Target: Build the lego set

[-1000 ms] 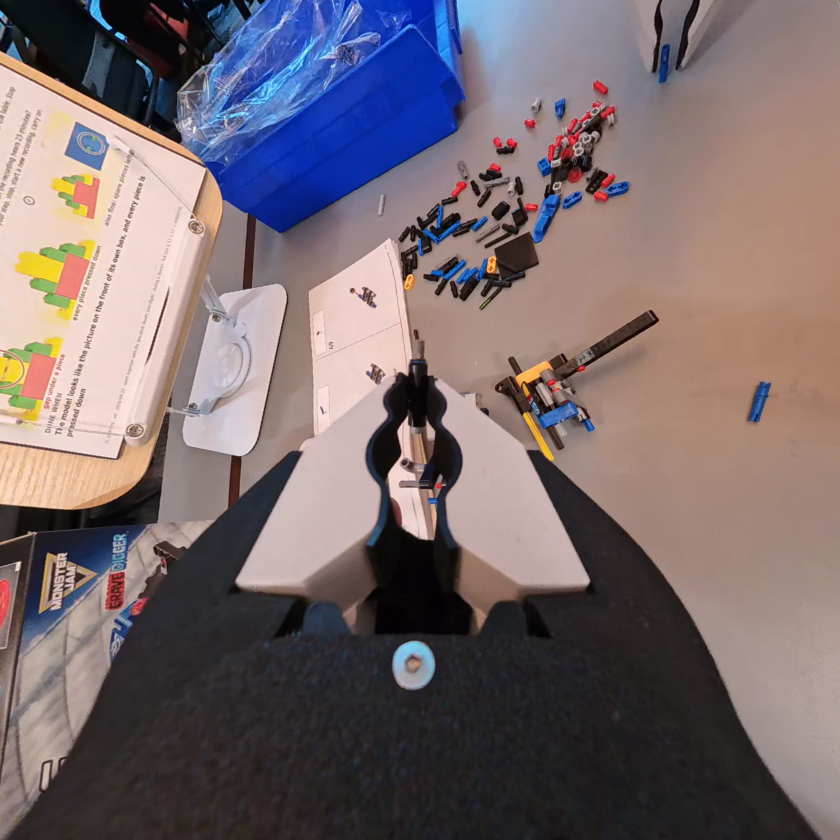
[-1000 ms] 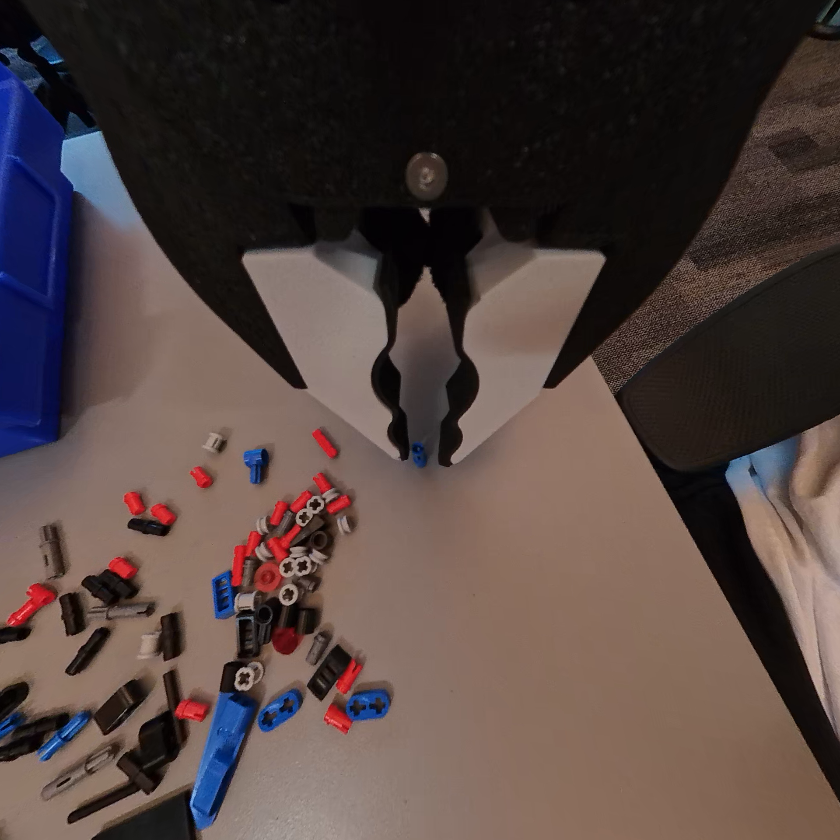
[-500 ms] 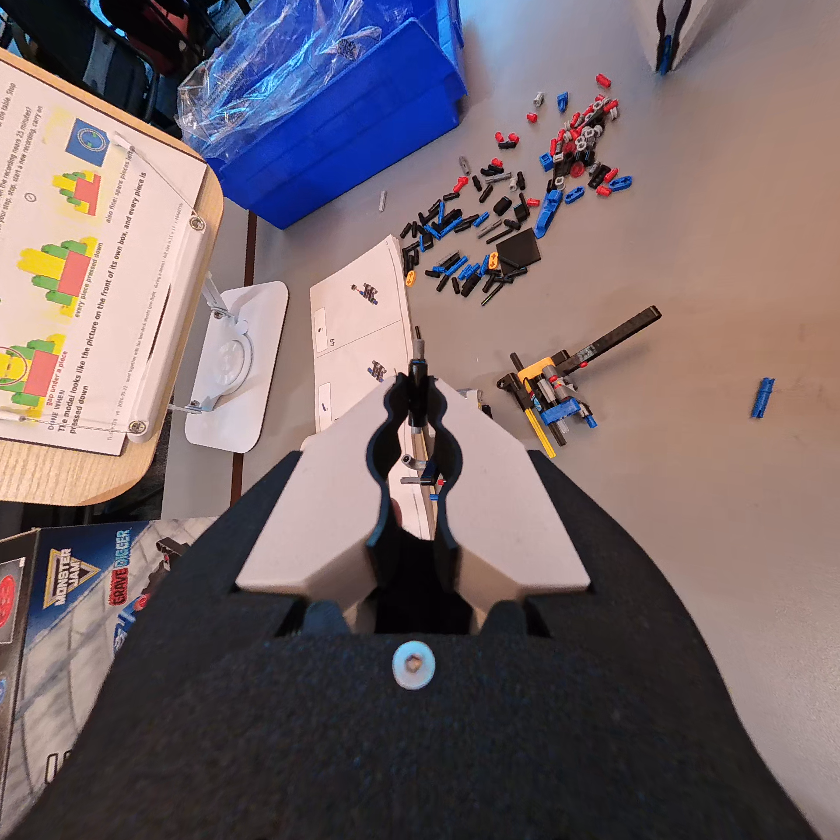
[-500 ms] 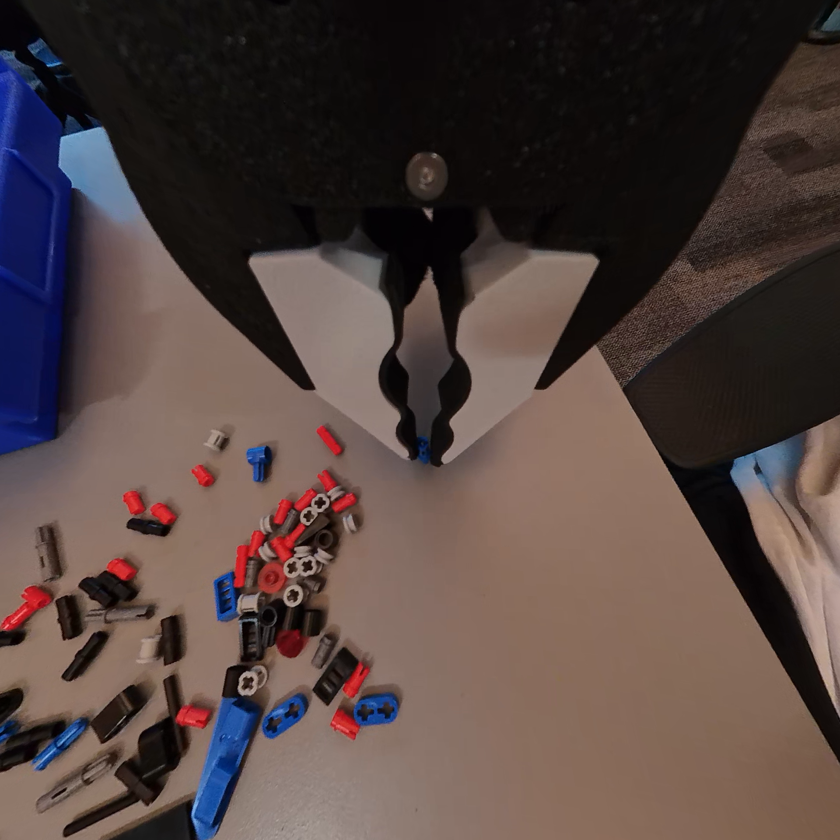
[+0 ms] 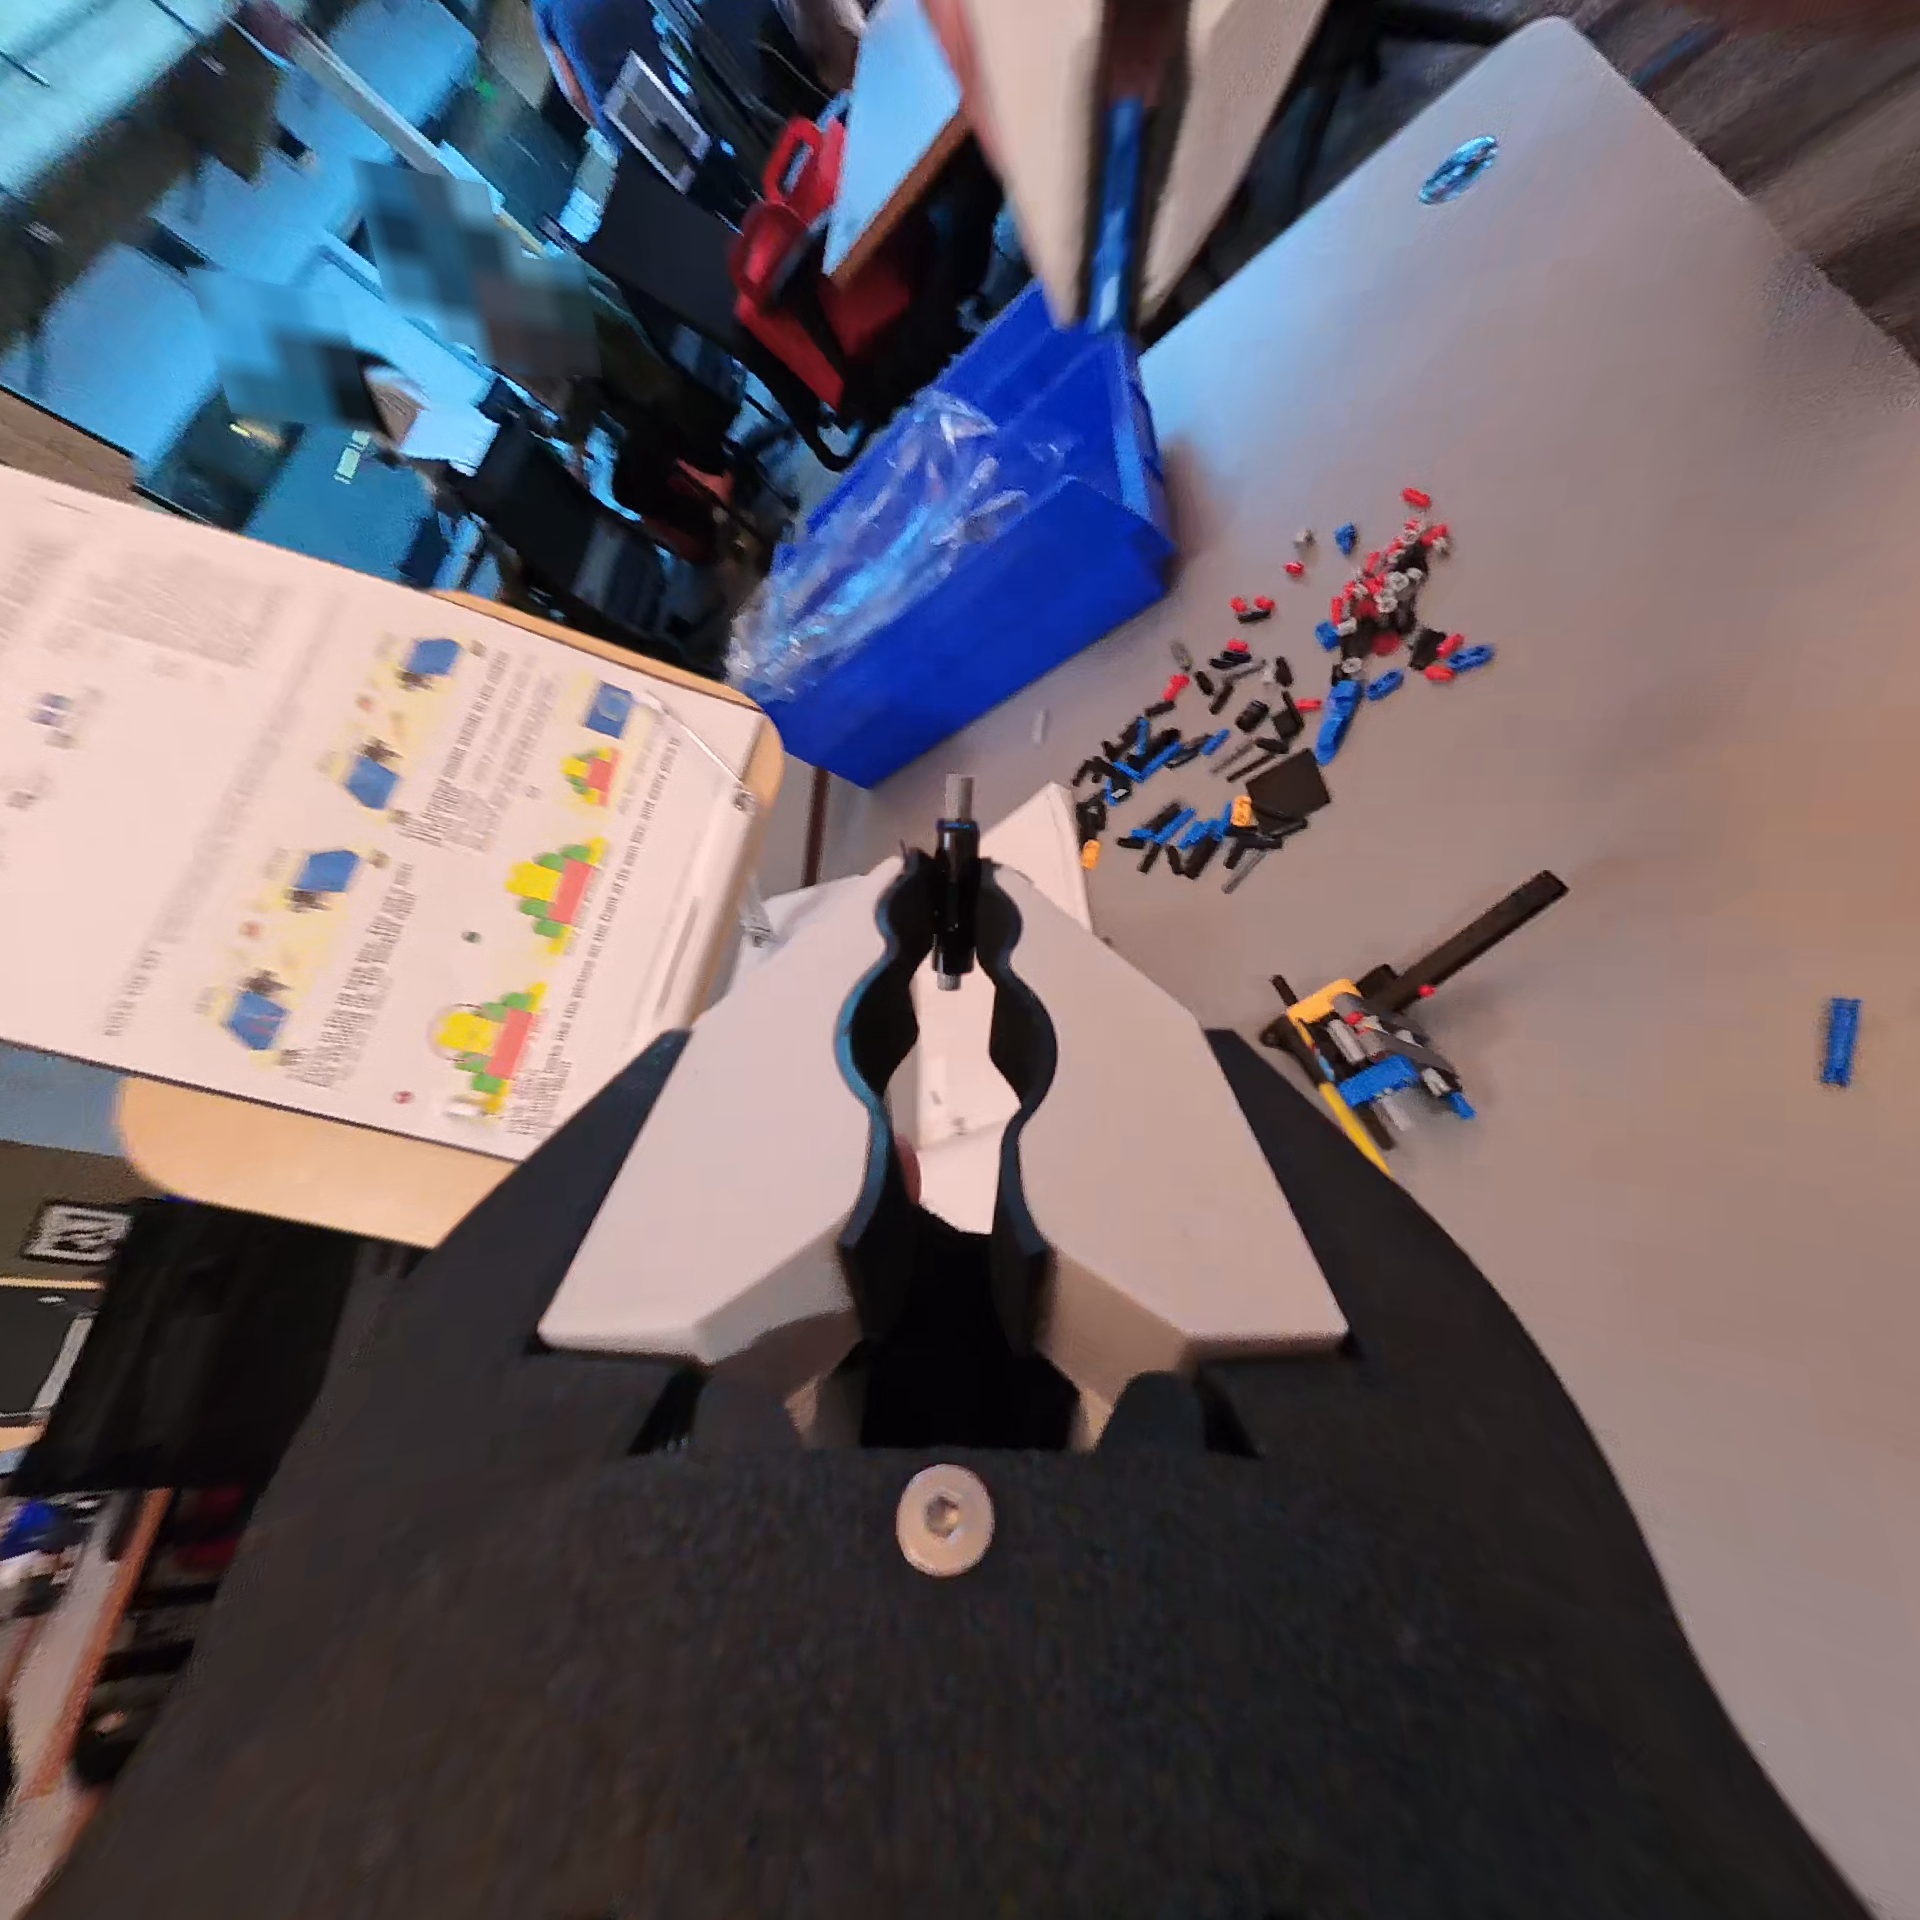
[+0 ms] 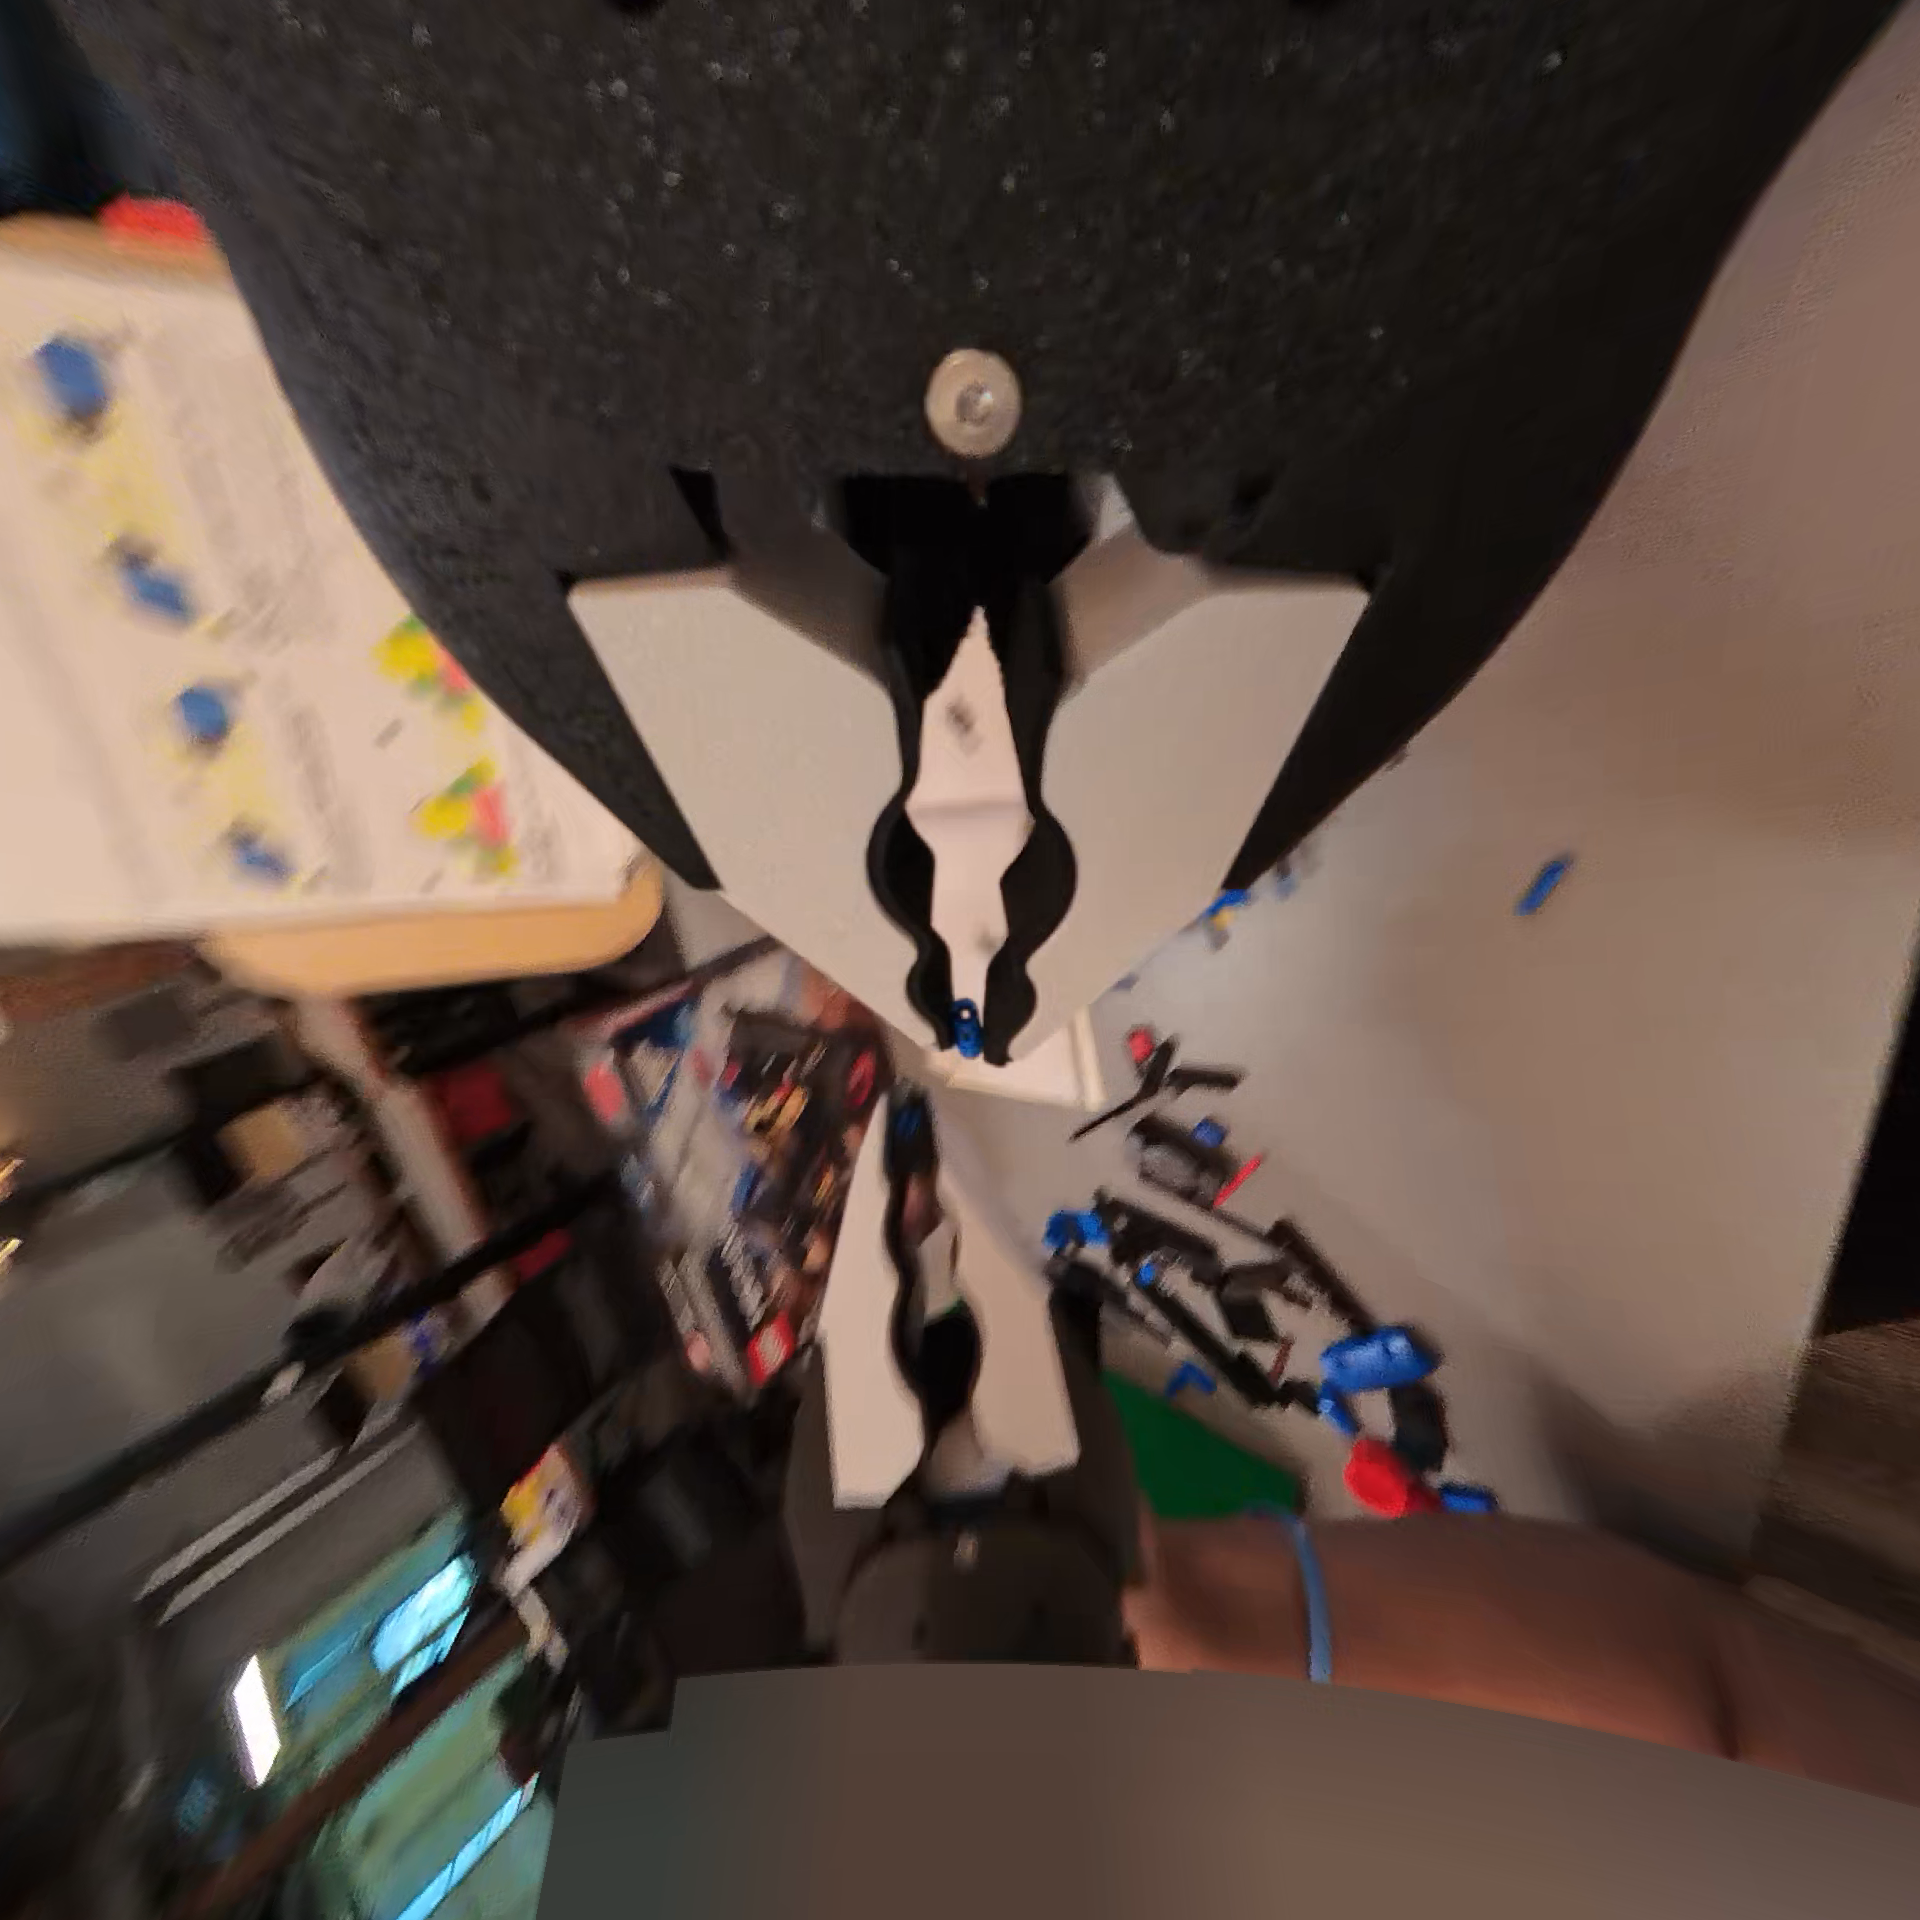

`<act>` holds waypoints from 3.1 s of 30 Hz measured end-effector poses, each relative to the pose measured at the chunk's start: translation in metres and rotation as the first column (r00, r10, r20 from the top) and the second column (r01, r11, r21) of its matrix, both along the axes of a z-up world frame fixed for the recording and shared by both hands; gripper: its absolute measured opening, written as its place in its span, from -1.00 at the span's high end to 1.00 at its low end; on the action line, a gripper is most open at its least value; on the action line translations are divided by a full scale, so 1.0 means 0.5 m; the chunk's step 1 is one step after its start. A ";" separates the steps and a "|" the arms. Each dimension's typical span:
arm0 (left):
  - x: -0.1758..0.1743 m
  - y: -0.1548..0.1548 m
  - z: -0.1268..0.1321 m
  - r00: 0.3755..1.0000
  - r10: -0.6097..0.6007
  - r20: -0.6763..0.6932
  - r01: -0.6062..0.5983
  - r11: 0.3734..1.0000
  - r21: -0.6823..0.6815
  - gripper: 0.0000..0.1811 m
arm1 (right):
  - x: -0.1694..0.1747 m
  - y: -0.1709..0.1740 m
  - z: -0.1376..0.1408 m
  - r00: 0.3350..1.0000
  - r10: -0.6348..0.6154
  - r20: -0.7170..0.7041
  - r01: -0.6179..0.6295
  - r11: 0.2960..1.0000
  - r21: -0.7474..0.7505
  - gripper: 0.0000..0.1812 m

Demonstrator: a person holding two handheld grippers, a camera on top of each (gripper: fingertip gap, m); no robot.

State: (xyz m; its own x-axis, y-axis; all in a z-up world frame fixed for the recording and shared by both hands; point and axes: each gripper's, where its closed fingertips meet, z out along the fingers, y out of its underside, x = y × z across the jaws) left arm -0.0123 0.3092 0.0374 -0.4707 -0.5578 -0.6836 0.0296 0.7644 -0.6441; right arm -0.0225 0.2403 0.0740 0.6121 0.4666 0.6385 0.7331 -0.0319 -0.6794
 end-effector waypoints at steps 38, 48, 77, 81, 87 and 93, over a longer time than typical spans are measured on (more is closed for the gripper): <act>-0.049 0.031 0.074 0.987 0.128 0.100 -0.138 0.985 0.100 0.94 | -0.068 0.157 0.041 0.982 0.158 0.101 -0.174 0.969 0.175 0.95; -0.050 0.030 0.077 0.985 0.131 0.112 -0.143 0.984 0.108 0.93 | -0.068 0.153 0.037 0.983 0.141 0.120 -0.159 0.974 0.160 0.96; -0.058 -0.005 0.101 0.999 0.024 0.039 -0.017 0.982 -0.189 0.95 | -0.087 0.140 0.066 0.908 0.354 -0.224 -0.320 0.931 0.178 0.95; -0.038 0.017 0.083 0.987 0.148 0.068 -0.146 0.989 -0.030 0.95 | -0.066 0.153 0.047 0.972 0.226 -0.071 -0.214 0.966 0.141 0.95; -0.020 0.059 0.052 0.943 0.320 0.092 -0.331 0.929 0.168 0.95 | -0.041 0.179 0.010 0.992 0.118 0.039 -0.122 0.986 0.116 0.95; -0.017 0.066 0.053 0.921 0.377 0.101 -0.389 0.904 0.178 0.95 | -0.035 0.187 0.009 0.996 0.069 0.055 -0.075 0.991 0.115 0.96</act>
State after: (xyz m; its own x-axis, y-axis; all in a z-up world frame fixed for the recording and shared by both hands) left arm -0.0207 0.3421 0.0640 -0.2000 -0.5429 -0.8156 -0.2547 0.8327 -0.4917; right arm -0.0402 0.3337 0.0784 0.5450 0.4287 0.7206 0.7644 0.0990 -0.6371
